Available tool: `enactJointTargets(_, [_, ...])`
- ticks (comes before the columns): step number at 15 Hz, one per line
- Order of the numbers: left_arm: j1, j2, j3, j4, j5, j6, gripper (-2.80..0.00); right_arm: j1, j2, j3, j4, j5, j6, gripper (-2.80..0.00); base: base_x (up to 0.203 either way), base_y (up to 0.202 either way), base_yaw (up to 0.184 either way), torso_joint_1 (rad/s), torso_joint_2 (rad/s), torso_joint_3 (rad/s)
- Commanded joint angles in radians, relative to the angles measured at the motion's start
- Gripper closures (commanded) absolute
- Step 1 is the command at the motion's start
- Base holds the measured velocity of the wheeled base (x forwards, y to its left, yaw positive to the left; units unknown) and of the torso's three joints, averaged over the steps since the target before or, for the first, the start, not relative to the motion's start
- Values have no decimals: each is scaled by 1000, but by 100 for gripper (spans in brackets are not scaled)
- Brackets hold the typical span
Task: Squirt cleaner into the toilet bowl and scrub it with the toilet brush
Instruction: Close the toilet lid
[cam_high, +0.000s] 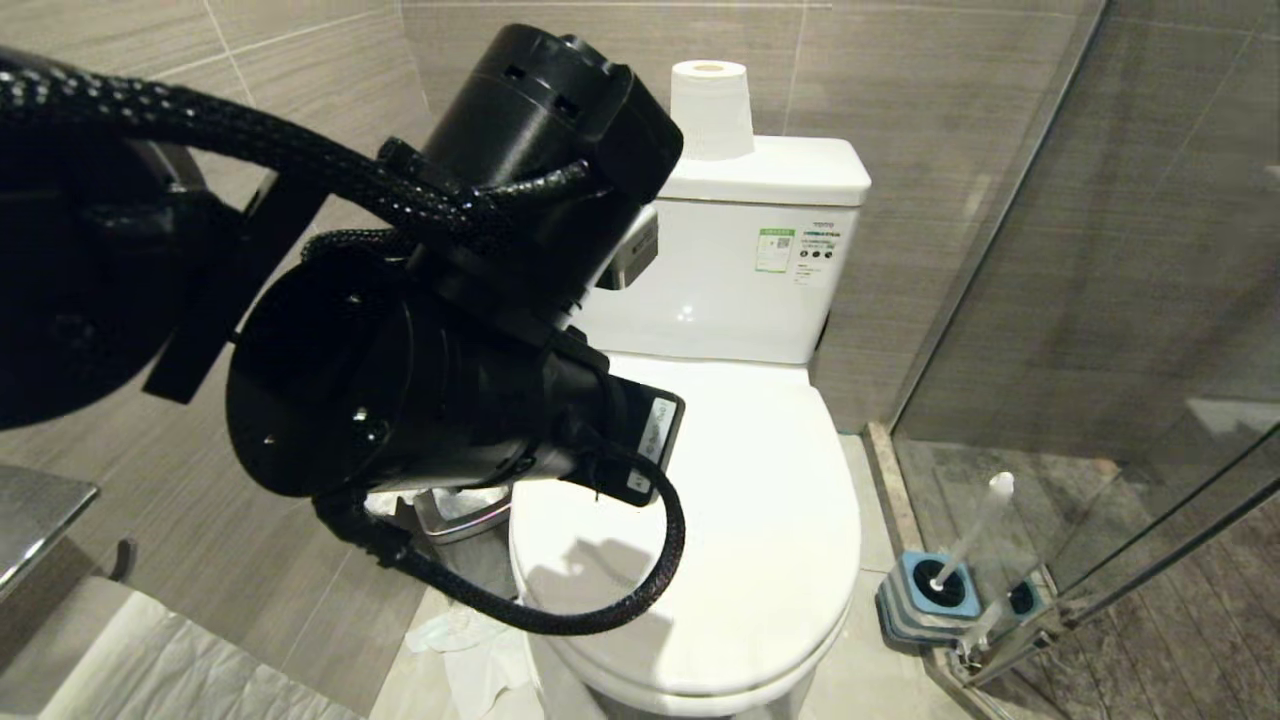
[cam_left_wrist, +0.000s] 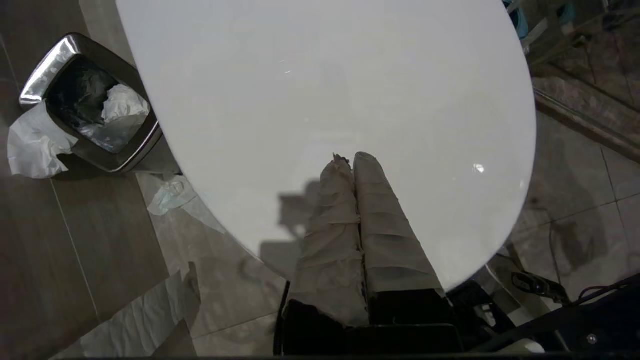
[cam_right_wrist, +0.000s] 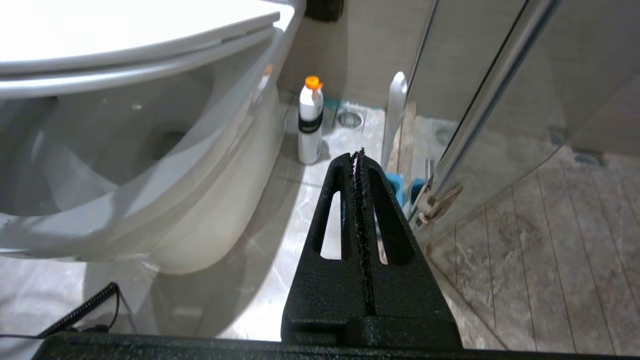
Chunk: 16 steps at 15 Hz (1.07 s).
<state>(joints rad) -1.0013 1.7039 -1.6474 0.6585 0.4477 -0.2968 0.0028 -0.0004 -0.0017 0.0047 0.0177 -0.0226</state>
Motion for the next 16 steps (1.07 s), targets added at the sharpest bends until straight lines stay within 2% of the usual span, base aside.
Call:
enactJointTargets(1, [-11,-10,3,13,2,-5,0,0,0,0,0,1,0,0,0,0,0,-5,0,205])
enactJointTargets(12, [-32,16,1,16,7,1,0,0,0,0,0,1,0,0,0,0,0,3,2,178])
enactJointTargets(14, [-18,63,-5,22,5,29,0,0,0,0,0,1,0,0,0,0,0,0,0,0])
enactJointTargets(16, [3,117,-35,122,4,75,0,0,0,0,0,1,0,0,0,0,0,0,0,0])
